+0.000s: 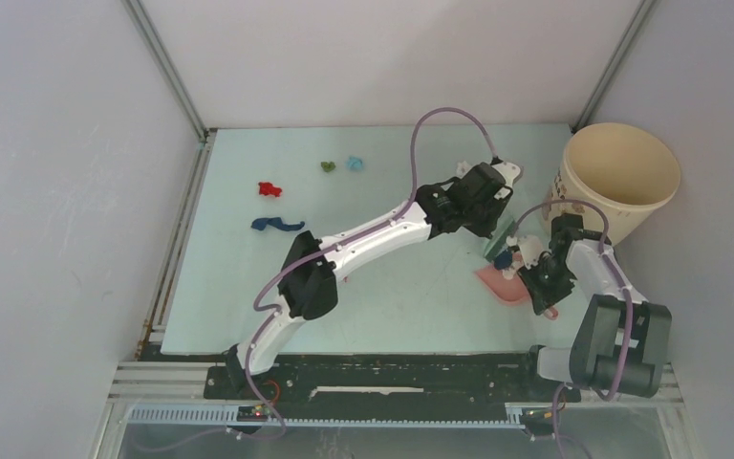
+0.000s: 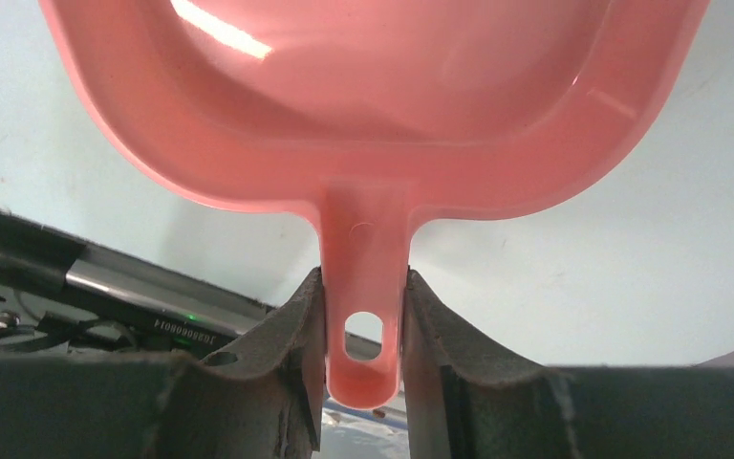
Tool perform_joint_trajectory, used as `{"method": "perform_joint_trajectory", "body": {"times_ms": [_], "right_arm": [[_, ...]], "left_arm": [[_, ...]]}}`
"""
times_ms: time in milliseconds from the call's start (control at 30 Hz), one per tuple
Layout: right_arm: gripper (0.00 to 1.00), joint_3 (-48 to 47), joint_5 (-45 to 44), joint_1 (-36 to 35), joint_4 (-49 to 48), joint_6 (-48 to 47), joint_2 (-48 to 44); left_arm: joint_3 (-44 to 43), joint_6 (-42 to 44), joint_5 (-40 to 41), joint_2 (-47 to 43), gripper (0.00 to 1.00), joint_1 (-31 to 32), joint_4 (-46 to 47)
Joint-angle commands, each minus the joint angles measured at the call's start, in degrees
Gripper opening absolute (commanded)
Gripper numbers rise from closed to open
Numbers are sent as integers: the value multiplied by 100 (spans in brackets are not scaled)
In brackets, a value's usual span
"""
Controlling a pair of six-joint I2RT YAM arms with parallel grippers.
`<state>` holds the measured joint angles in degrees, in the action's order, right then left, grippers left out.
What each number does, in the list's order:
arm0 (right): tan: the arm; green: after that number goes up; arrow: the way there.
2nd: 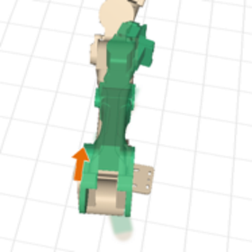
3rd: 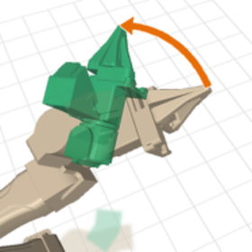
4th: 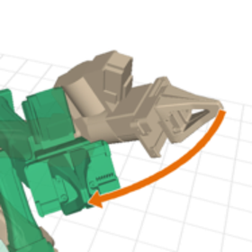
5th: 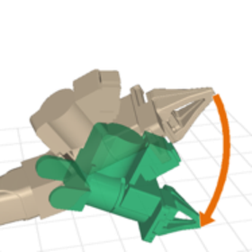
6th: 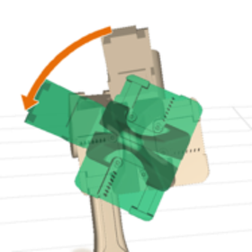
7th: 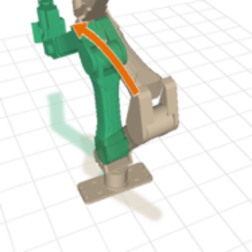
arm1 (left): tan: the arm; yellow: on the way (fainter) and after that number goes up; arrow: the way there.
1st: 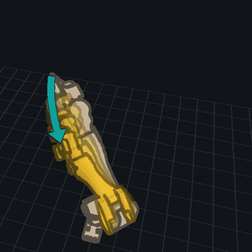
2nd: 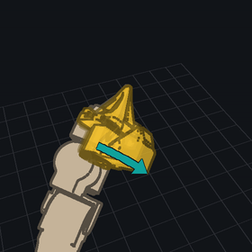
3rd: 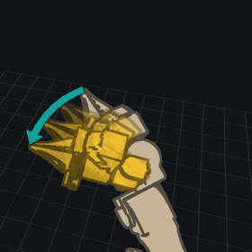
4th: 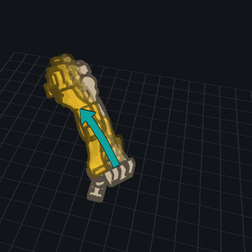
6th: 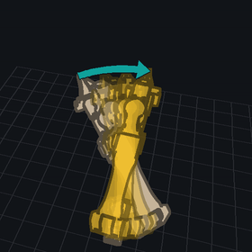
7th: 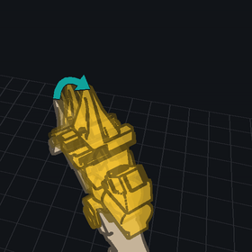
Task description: Sweep away the paper scraps from the table
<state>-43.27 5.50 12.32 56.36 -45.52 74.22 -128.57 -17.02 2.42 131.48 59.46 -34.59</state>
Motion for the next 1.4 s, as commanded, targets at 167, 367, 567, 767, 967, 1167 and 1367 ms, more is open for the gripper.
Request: {"method": "perform_joint_trajectory", "body": {"times_ms": [167, 367, 567, 767, 967, 1167, 1367], "right_arm": [[0, -358, 370, 61, -686, 190, 563], [0, -358, 547, 143, -942, 208, 623], [0, -358, 576, 174, -956, 212, 634], [0, -357, 629, 175, -896, 214, 609], [0, -358, 674, 175, -819, 219, 620], [0, -358, 691, 186, -679, 219, 583], [0, -358, 753, 184, -585, 221, 474]], "left_arm": [[-250, -168, 46, -598, 0, 94, -114], [-120, -31, 974, -897, 0, -156, 122], [43, 1163, 1852, -894, 0, -335, 795], [-529, 3178, 2517, 82, 0, -348, 1725], [-747, 4608, 2326, 961, 0, -341, 2894], [-1112, 5991, 1572, 1623, 0, -346, 3179], [-1087, 6532, 599, 1673, 0, -262, 2479]]}}
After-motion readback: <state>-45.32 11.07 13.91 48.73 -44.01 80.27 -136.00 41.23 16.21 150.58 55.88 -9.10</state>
